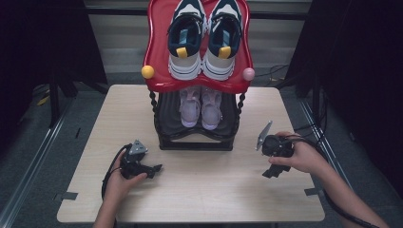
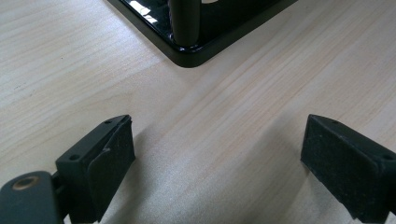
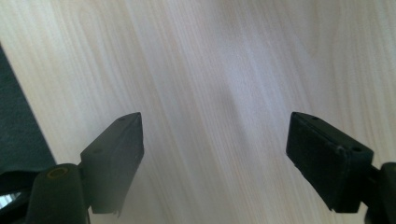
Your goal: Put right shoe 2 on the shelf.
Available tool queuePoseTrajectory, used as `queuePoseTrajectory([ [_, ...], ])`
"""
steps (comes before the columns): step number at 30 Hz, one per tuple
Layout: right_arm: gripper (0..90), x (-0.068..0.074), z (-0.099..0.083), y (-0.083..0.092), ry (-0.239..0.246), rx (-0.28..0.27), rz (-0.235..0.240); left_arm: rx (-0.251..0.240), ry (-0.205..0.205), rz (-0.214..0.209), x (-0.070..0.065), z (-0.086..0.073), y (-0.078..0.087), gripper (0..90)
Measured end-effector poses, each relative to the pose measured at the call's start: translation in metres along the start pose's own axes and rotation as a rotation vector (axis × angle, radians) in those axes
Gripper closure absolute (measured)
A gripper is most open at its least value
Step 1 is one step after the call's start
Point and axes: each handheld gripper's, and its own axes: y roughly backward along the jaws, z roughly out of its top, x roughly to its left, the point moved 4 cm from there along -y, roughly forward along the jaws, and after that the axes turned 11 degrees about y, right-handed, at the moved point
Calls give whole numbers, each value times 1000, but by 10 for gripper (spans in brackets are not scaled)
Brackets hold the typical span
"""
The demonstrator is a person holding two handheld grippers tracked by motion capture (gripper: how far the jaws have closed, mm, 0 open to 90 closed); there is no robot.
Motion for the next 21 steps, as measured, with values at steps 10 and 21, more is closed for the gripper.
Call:
queuePoseTrajectory([
  [10, 181, 8, -8, -34, -50, -52, 12, 0, 0, 0, 0, 0, 0, 91],
  [21, 176, 15, -13, -54, -84, -88, 27, 0, 0, -1, 0, 0, 0, 91],
])
